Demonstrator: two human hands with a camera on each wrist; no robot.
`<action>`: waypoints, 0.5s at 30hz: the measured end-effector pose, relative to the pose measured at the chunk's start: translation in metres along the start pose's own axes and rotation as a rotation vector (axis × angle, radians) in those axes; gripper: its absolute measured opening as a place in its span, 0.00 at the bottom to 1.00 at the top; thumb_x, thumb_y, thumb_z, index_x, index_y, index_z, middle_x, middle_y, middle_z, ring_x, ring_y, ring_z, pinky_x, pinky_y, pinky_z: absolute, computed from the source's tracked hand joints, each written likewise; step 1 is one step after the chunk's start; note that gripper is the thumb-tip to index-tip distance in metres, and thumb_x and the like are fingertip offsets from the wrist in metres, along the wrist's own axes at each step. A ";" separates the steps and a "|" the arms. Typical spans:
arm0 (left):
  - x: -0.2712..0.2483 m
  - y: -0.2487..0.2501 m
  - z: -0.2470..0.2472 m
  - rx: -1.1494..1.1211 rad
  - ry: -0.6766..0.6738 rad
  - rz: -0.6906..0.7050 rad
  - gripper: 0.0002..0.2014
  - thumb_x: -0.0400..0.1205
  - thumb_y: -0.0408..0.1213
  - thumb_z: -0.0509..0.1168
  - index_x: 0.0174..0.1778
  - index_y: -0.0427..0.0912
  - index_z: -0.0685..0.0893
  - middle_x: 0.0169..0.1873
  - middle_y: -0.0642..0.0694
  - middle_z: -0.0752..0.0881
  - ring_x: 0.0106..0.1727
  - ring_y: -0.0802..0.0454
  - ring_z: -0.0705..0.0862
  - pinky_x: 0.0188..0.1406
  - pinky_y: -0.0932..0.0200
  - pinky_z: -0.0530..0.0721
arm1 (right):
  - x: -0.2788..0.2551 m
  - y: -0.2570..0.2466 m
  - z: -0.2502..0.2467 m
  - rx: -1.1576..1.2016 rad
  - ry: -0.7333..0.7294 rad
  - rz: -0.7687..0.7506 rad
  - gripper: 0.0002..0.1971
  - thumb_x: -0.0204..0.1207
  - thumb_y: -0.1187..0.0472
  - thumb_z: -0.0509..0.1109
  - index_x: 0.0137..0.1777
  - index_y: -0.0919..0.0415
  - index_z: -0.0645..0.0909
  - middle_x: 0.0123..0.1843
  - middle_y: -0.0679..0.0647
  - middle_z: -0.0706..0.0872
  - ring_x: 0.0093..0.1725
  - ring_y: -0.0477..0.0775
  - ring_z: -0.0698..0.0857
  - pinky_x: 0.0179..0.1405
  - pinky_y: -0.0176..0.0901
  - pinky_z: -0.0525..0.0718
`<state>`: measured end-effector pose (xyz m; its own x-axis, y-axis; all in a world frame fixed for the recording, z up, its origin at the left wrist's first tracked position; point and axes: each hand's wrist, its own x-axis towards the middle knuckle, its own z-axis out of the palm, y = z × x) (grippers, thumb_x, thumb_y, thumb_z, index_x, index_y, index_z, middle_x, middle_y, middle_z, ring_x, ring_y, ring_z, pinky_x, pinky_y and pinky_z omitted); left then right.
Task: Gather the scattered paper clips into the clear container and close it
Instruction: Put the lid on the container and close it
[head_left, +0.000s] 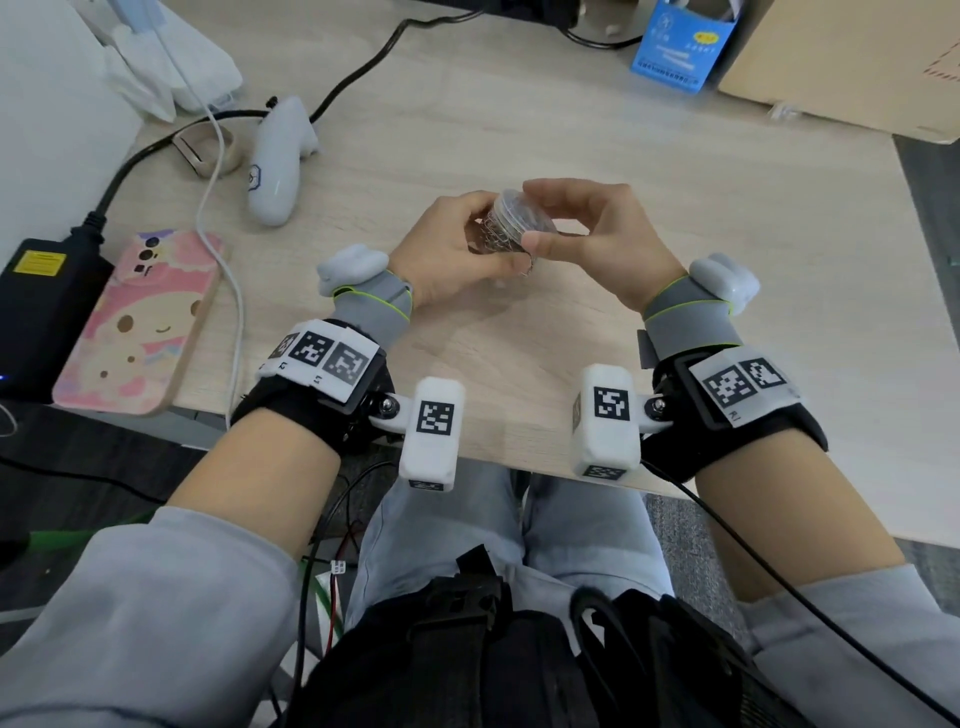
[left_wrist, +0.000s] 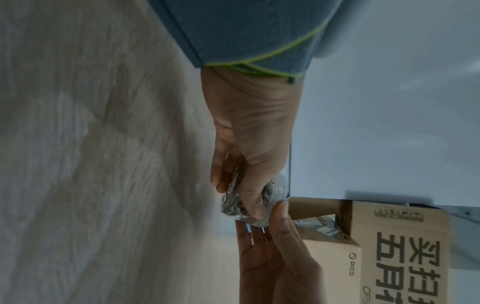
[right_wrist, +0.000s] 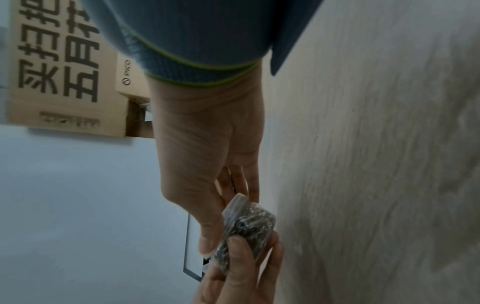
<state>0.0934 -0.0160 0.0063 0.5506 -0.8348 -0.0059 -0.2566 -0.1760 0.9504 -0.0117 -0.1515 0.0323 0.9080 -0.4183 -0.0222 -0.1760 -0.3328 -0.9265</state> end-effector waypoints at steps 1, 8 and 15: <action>0.001 0.001 0.001 0.005 0.007 0.003 0.24 0.64 0.41 0.75 0.57 0.45 0.80 0.46 0.47 0.86 0.46 0.55 0.85 0.52 0.54 0.85 | 0.000 -0.001 0.000 -0.040 0.016 -0.003 0.27 0.68 0.64 0.78 0.67 0.66 0.78 0.61 0.57 0.85 0.58 0.47 0.82 0.61 0.33 0.80; 0.007 0.007 0.011 0.117 0.032 0.026 0.28 0.60 0.46 0.75 0.57 0.46 0.82 0.46 0.46 0.89 0.45 0.52 0.86 0.52 0.49 0.85 | 0.003 -0.010 -0.007 -0.248 0.022 -0.013 0.26 0.66 0.55 0.79 0.64 0.62 0.82 0.56 0.50 0.84 0.56 0.47 0.83 0.62 0.39 0.81; 0.011 0.011 0.003 0.086 -0.105 0.019 0.29 0.56 0.42 0.79 0.54 0.40 0.84 0.46 0.40 0.88 0.45 0.55 0.85 0.52 0.53 0.84 | -0.008 -0.002 -0.018 -0.156 -0.090 -0.031 0.22 0.65 0.66 0.79 0.61 0.61 0.83 0.53 0.51 0.82 0.57 0.55 0.84 0.60 0.49 0.86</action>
<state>0.0939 -0.0291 0.0159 0.4598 -0.8877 -0.0251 -0.3358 -0.2000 0.9204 -0.0255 -0.1630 0.0410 0.9429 -0.3311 -0.0348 -0.1981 -0.4739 -0.8580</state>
